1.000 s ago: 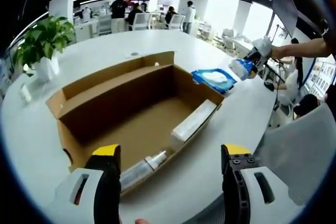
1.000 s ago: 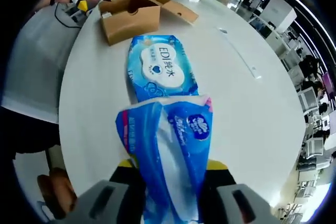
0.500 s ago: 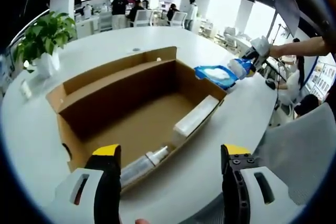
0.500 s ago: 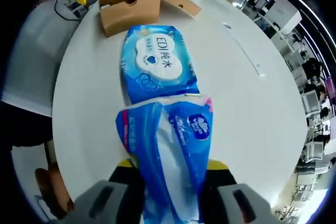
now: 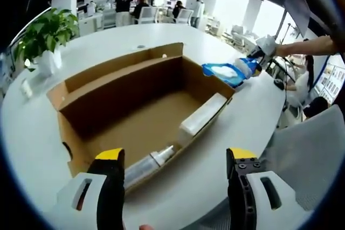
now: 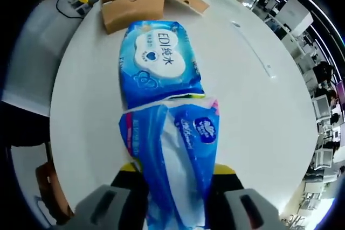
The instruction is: Operate the shoe box by opening the lid, removing the specified soft item, and placing it in the target area until the item is outside and the box remains undamaged.
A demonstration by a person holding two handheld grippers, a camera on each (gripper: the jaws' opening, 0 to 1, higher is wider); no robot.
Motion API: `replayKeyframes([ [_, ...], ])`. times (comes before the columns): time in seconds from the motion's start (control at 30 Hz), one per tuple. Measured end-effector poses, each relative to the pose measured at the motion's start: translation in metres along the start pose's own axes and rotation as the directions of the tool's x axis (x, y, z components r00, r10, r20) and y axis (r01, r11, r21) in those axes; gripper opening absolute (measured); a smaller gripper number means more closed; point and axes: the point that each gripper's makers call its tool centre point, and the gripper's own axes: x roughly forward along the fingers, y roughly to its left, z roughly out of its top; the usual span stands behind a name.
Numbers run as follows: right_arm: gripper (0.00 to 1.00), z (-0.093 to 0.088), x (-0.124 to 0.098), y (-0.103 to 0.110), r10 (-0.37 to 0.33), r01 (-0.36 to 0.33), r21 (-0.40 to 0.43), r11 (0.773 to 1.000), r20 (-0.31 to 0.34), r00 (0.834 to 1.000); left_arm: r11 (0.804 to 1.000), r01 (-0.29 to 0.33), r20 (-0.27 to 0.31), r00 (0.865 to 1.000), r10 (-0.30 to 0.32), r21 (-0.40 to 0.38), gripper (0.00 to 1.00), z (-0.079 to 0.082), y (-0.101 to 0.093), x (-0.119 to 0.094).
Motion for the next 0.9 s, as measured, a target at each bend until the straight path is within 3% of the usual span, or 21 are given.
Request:
replayKeyframes([
  [0.9, 0.45, -0.0001, 0.0063, -0.0072, -0.005, 0.003, -0.081, 0.997, -0.017, 1.0, 1.0, 0.004, -0.01, 1.0, -0.004, -0.007, 0.79, -0.0031, -0.0006, 0.001],
])
